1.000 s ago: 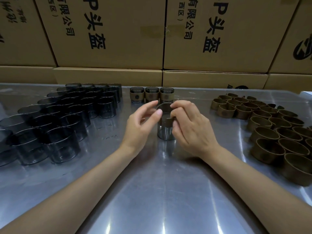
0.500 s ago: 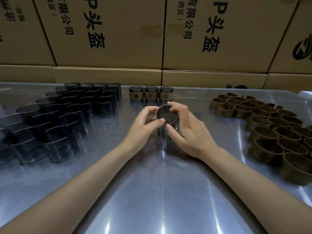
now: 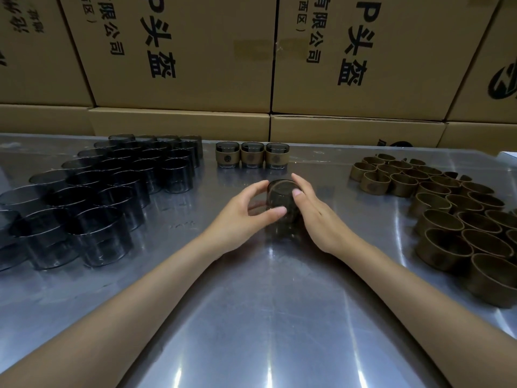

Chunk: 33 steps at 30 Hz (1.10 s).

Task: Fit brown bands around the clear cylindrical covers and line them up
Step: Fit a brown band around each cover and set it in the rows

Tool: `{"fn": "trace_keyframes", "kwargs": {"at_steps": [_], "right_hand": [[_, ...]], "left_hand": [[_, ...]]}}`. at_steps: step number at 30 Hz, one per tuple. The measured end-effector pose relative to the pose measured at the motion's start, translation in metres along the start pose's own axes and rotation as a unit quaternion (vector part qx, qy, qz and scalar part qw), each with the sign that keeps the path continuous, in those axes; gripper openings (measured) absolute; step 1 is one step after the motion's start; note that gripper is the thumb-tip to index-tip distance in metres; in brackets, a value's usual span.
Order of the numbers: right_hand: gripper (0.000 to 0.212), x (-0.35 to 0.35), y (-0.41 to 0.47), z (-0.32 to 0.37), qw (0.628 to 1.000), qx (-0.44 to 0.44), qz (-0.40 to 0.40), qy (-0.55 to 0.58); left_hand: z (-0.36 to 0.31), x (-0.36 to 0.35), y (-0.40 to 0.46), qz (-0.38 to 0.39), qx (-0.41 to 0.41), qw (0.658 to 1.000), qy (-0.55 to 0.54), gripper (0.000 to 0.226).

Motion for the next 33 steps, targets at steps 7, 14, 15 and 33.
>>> {"fn": "trace_keyframes", "kwargs": {"at_steps": [7, 14, 15, 33], "right_hand": [[0.050, -0.001, 0.003, 0.000, 0.997, -0.004, -0.006, 0.078], [0.046, -0.004, 0.002, 0.006, 0.994, 0.010, 0.011, 0.110], [0.051, -0.004, 0.002, 0.006, 0.995, 0.008, 0.011, 0.103], [0.042, -0.025, -0.002, 0.018, 0.973, -0.027, -0.027, 0.228]], "left_hand": [[-0.005, -0.001, 0.001, -0.005, -0.031, 0.999, 0.025, 0.030], [-0.004, -0.004, 0.001, 0.018, -0.005, 1.000, -0.018, 0.027], [-0.004, -0.005, 0.001, 0.023, -0.004, 1.000, -0.021, 0.023], [-0.003, -0.019, -0.003, 0.023, 0.060, 0.993, -0.097, 0.078]]}}
Point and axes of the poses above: each hand's wrist, its own y-axis towards the middle knuckle, its own x-axis out of the back of the hand, z = x × y, the point moved 9 cm from there along y, towards the middle knuckle, and after that the axes turned 12 degrees about y, right-handed, at the moved point
